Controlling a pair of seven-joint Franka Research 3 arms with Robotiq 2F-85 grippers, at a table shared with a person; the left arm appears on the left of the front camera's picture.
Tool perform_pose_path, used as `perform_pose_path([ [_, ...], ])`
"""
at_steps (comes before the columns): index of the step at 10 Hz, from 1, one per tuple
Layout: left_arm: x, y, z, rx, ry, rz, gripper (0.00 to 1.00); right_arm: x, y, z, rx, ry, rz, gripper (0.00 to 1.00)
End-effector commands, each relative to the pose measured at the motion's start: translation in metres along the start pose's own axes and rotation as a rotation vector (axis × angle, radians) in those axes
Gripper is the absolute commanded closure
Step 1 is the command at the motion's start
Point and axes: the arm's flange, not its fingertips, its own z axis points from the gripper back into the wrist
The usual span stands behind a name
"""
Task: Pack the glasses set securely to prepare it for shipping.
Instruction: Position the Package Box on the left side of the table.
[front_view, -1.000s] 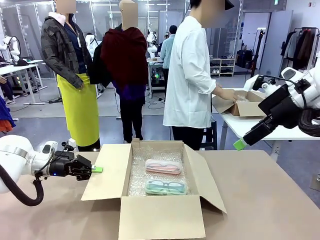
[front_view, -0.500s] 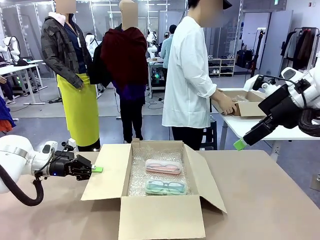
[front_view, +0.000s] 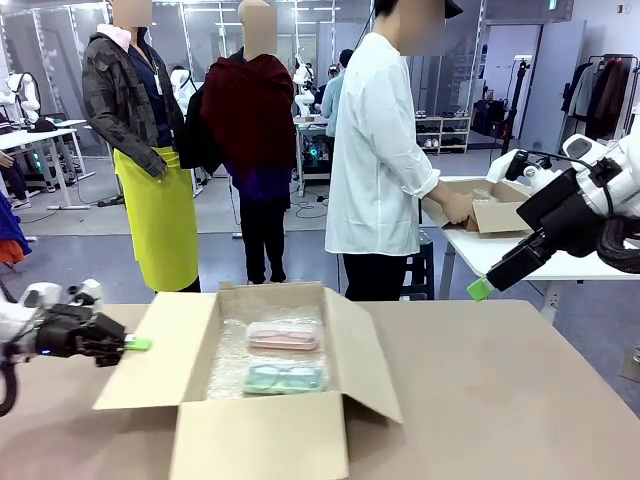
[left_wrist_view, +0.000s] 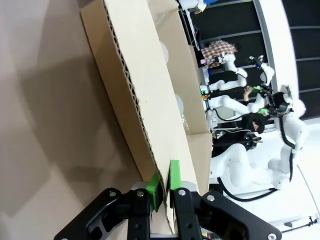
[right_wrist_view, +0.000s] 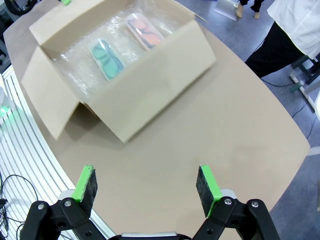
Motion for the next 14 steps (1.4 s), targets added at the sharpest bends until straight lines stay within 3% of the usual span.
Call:
perform_pose_path([
  [1, -0.013, 0.000, 0.052, -0.006, 0.026, -0.006, 0.95, 0.000, 0.001, 0.001, -0.006, -0.001, 0.009, 0.00],
  [6, -0.024, 0.023, 0.190, -0.021, -0.076, 0.034, 0.95, 0.000, 0.001, 0.001, -0.006, -0.001, 0.009, 0.00],
  [9, -0.015, 0.018, 0.244, 0.054, -0.023, 0.086, 0.95, 0.000, 0.001, 0.001, -0.006, -0.001, 0.009, 0.00],
  [11, -0.009, 0.013, 0.264, 0.102, 0.015, 0.105, 0.95, 0.000, 0.001, 0.001, -0.006, -0.001, 0.009, 0.00],
  [12, -0.004, 0.012, 0.268, 0.125, -0.016, 0.120, 0.95, 0.000, 0.001, 0.001, -0.006, -0.001, 0.009, 0.00],
  [14, -0.012, 0.015, 0.253, 0.108, -0.023, 0.086, 0.95, 0.000, 0.001, 0.001, -0.006, -0.001, 0.009, 0.00],
])
